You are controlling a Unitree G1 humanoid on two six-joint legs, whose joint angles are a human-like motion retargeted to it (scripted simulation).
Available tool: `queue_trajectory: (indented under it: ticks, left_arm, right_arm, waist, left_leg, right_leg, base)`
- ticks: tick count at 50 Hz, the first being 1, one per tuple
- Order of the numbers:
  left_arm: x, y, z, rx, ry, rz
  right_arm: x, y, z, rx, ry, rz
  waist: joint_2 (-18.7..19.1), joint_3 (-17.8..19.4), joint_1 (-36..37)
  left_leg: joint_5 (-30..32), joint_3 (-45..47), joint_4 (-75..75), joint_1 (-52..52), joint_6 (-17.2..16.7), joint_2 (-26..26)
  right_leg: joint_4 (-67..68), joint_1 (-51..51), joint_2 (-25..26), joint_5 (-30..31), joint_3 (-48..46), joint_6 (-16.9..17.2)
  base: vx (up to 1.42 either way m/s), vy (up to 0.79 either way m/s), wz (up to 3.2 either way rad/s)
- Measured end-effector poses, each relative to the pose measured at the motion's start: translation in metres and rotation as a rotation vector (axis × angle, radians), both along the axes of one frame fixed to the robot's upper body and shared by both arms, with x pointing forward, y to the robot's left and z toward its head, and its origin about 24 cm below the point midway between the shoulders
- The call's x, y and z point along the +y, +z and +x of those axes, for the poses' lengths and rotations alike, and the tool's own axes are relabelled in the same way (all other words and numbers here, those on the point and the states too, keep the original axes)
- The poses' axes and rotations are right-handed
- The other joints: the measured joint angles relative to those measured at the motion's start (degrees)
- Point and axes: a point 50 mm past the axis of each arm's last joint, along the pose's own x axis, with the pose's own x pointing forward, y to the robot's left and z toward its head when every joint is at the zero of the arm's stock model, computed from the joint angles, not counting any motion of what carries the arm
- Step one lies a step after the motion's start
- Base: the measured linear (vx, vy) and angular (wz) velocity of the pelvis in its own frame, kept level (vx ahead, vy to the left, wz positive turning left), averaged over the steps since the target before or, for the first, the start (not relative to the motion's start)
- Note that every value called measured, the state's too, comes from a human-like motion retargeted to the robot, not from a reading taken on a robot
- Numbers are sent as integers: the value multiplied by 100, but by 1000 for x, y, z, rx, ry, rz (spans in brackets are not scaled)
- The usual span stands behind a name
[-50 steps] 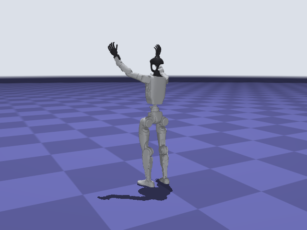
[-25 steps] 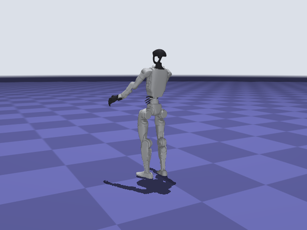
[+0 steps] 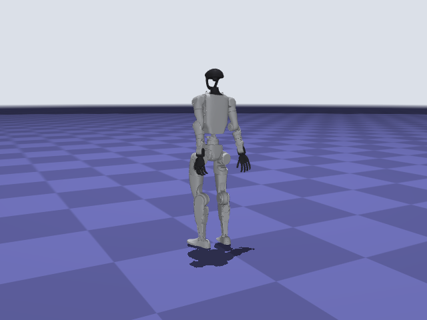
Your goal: Upper body actions
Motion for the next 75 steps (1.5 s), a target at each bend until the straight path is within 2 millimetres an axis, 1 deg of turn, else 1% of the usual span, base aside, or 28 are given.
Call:
queue_trajectory:
  ticks: [5,10,14,18,20,22,25,32,36,40,43,45,47,50,52,53,55,56,58,60,61,62,63,65,67,70,73,75]
  left_arm:
    - [14,-3,20,-53,-83,18]
    - [21,-7,45,-127,-125,26]
    - [21,-8,57,-167,-123,26]
    - [17,-9,59,-174,-113,11]
    - [15,-10,59,-173,-112,0]
    - [12,-10,56,-161,-119,-14]
    - [9,-9,49,-138,-131,-34]
    - [2,-7,30,-75,-158,-91]
    - [2,-6,24,-45,-150,-88]
    - [5,-6,27,-25,-151,-83]
    - [13,-7,41,-43,-156,-36]
    - [25,-7,58,-74,-156,27]
    - [43,-7,95,-154,-144,100]
    - [65,0,153,-298,-153,154]
    - [85,17,213,-446,-187,195]
    - [91,24,232,-495,-199,213]
    - [106,52,286,-633,-223,266]
    - [115,71,316,-710,-234,300]
    - [124,114,369,-854,-244,368]
    - [123,158,413,-993,-238,437]
    - [120,191,439,-1107,-244,481]
    - [116,222,460,-1211,-251,518]
    - [112,246,474,-1292,-267,542]
    - [102,305,498,-1478,-306,583]
    - [91,367,512,-1673,-326,622]
    - [86,446,512,-1914,-313,711]
    - [83,518,496,-2119,-250,855]
    - [84,571,472,-2284,-187,995]
  right_arm:
    - [2,-8,48,-185,-1,41]
    - [14,-11,93,-356,-70,90]
    - [28,-12,115,-418,-108,165]
    - [37,-12,124,-438,-91,208]
    - [39,-13,124,-436,-75,214]
    - [39,-13,118,-412,-61,213]
    - [35,-14,102,-351,-55,200]
    - [16,-11,52,-172,-115,137]
    - [8,-7,33,-118,-181,85]
    - [1,-5,26,-95,-256,45]
    - [-4,-5,34,-103,-299,18]
    - [-4,-6,50,-145,-322,9]
    - [0,-8,91,-288,-342,7]
    - [11,-3,153,-487,-356,56]
    - [25,10,217,-638,-362,160]
    - [31,16,237,-683,-362,198]
    - [45,40,293,-819,-364,303]
    - [52,60,325,-903,-361,359]
    - [65,105,381,-1064,-353,459]
    - [73,153,424,-1222,-334,541]
    - [77,188,447,-1334,-303,597]
    - [82,220,465,-1430,-269,648]
    - [85,244,475,-1497,-239,682]
    - [86,301,493,-1657,-177,747]
    - [82,362,503,-1839,-119,788]
    - [74,443,501,-2085,-71,813]
    - [62,518,486,-2318,-99,830]
    - [51,570,466,-2496,-148,858]
  waist:
    - [-1,123,-17]
    - [18,161,-30]
    - [10,153,-22]
    - [2,158,-36]
    - [-3,186,-45]
    - [-4,194,-51]
    - [-2,182,-59]
    - [-3,175,-84]
    - [6,145,-116]
    - [22,137,-132]
    - [38,187,-115]
    - [33,258,-92]
    - [11,370,-78]
    - [9,292,-76]
    - [7,185,-63]
    - [6,137,-55]
    - [-11,68,-44]
    - [-11,15,-47]
    - [0,-74,-31]
    - [21,-143,-9]
    - [36,-214,-2]
    - [45,-282,7]
    - [46,-347,20]
    - [40,-484,58]
    - [45,-706,87]
    - [67,-982,99]
    - [77,-1039,125]
    - [69,-1025,172]
  left_leg:
    - [19,-15,20,29,-1,-2]
    - [36,-14,32,35,0,18]
    - [42,-15,25,52,2,21]
    - [42,-23,26,75,2,28]
    - [42,-24,25,98,3,29]
    - [40,-24,21,113,3,29]
    - [36,-30,17,116,2,25]
    - [28,-33,7,124,0,13]
    - [25,-20,2,113,-2,12]
    - [26,7,4,107,-5,22]
    - [30,38,11,135,-3,38]
    - [38,58,21,170,-1,48]
    - [58,71,38,215,1,57]
    - [89,85,42,190,-2,66]
    - [106,73,45,168,3,59]
    - [110,66,47,162,5,55]
    - [117,44,61,157,11,46]
    - [119,40,66,160,13,46]
    - [120,33,77,163,14,55]
    - [115,22,84,155,14,63]
    - [110,16,81,133,15,59]
    - [105,9,78,114,15,53]
    - [100,3,74,101,15,46]
    - [83,-21,76,30,14,31]
    - [63,-57,78,-90,8,22]
    - [32,-53,78,-230,-1,27]
    - [0,-51,83,-270,-9,28]
    - [-21,-52,80,-316,-13,25]
  right_leg:
    - [0,49,-12,19,-12,-8]
    - [-1,71,1,31,-20,-13]
    - [-2,88,9,29,-20,-16]
    - [-2,122,20,20,-25,-14]
    - [-4,150,25,15,-28,-13]
    - [-4,168,26,9,-28,-9]
    - [-6,176,24,-1,-34,-3]
    - [-16,192,15,-14,-38,8]
    - [-19,177,13,-16,-28,10]
    - [-19,163,20,-12,0,5]
    - [-13,179,31,0,24,-4]
    - [-6,210,36,12,31,-14]
    - [-6,269,38,29,11,-28]
    - [-20,266,37,48,-34,-40]
    - [-27,253,36,63,-51,-51]
    - [-26,250,35,66,-53,-54]
    - [-21,256,32,69,-70,-61]
    - [-18,265,33,69,-81,-63]
    - [-12,278,40,67,-95,-62]
    - [-8,275,45,64,-99,-55]
    - [-5,251,39,60,-103,-49]
    - [-4,231,33,56,-108,-42]
    - [-4,216,27,52,-113,-38]
    - [1,149,10,37,-128,-24]
    - [5,35,-7,18,-138,-3]
    - [11,-115,-16,-3,-118,18]
    - [25,-184,-29,-13,-62,36]
    - [34,-256,-42,-15,-21,51]
  base:
    - [-3,0,0]
    - [0,0,0]
    - [0,0,0]
    - [0,0,0]
    - [0,0,0]
    - [0,0,0]
    - [0,0,0]
    - [0,0,0]
    - [0,0,0]
    - [-1,0,-3]
    - [-7,3,-11]
    - [-12,2,-8]
    - [-13,1,1]
    - [-8,4,9]
    - [-3,7,9]
    - [-4,7,7]
    - [-2,6,9]
    - [2,6,10]
    - [2,8,7]
    - [3,8,4]
    - [5,7,5]
    - [6,6,5]
    - [8,4,6]
    - [11,1,9]
    - [14,-1,10]
    - [14,-3,-4]
    - [6,-5,-11]
    - [-11,-6,-11]
